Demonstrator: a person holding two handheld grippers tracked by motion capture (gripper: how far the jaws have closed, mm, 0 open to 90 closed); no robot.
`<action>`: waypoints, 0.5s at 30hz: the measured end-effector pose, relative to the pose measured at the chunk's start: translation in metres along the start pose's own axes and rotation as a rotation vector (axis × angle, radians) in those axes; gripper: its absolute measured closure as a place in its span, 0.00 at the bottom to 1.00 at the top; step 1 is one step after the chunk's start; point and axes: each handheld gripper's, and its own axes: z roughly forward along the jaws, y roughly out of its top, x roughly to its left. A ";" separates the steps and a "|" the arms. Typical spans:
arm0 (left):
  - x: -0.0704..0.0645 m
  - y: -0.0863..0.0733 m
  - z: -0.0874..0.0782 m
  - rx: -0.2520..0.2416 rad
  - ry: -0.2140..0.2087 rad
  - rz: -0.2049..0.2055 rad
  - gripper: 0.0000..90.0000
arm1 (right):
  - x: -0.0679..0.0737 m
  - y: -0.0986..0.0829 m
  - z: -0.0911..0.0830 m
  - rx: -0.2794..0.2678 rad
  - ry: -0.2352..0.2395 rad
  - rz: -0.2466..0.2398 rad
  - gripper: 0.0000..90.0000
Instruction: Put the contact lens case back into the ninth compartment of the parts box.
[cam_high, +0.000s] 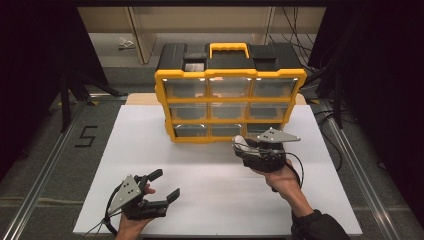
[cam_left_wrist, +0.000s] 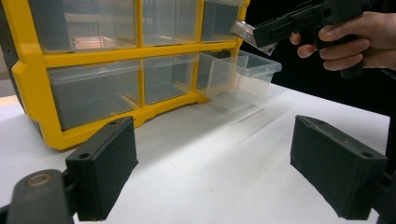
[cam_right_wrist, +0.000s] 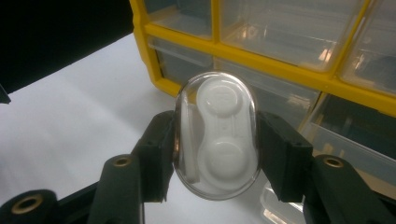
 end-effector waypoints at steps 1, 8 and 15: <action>0.000 0.000 0.000 -0.001 0.000 -0.001 0.16 | -0.001 0.000 0.000 0.000 -0.001 0.001 0.55; 0.000 0.000 0.000 -0.001 0.000 0.000 0.16 | -0.008 0.001 -0.004 -0.012 -0.019 0.016 0.55; 0.000 0.000 0.000 -0.002 0.000 0.001 0.16 | -0.016 0.002 -0.009 -0.027 -0.039 0.035 0.55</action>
